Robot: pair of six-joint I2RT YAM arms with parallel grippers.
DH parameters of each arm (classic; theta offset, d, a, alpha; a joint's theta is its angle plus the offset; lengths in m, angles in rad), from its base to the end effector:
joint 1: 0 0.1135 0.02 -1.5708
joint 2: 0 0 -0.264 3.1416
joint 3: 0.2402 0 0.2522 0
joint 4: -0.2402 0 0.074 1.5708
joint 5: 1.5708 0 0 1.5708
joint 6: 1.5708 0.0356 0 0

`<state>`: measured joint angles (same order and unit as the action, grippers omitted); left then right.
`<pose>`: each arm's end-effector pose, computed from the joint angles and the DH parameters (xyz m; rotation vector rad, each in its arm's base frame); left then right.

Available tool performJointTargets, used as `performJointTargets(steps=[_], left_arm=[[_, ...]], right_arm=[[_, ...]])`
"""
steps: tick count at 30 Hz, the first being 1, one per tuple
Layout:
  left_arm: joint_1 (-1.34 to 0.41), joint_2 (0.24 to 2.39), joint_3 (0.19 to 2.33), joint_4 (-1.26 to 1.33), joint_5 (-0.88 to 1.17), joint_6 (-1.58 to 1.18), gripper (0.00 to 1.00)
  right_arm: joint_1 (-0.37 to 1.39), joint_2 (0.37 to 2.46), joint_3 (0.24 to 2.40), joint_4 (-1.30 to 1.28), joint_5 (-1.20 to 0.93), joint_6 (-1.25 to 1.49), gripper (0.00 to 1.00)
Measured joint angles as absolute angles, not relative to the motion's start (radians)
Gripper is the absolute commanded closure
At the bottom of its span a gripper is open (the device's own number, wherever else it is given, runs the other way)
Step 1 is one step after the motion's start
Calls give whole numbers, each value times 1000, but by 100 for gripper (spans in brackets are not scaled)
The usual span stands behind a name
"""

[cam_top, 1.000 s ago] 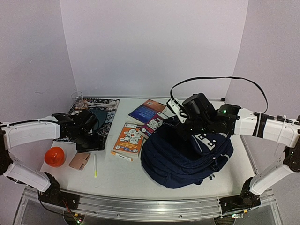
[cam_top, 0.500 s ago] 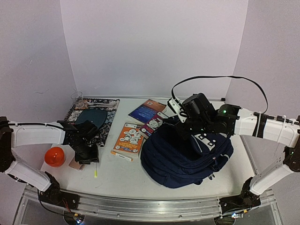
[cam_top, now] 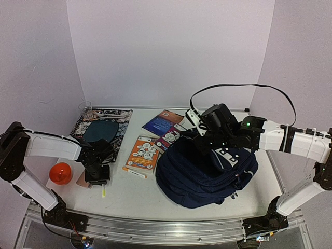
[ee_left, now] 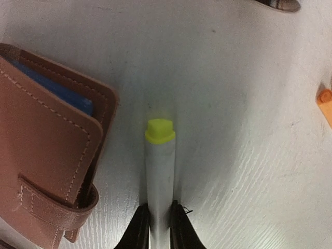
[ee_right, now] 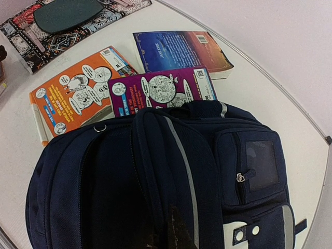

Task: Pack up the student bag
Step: Pick up the pen at the center of the board, then place the pen in the upper front pocket of the bag.

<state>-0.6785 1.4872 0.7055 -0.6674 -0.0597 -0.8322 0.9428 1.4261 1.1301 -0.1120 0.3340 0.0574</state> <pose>0.1783 -0.1411 0.1379 -0.2366 3.0022 -0.0603 0.2048 0.2622 0.3180 -0.6425 1.8616 0.3273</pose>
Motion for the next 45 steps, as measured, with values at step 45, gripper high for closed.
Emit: performJointTargets(steps=[45], left_arm=[[-945,1797,1256,116,302,-1211,100]], right_arm=[[936,1426,1159,-113,258,223,100]])
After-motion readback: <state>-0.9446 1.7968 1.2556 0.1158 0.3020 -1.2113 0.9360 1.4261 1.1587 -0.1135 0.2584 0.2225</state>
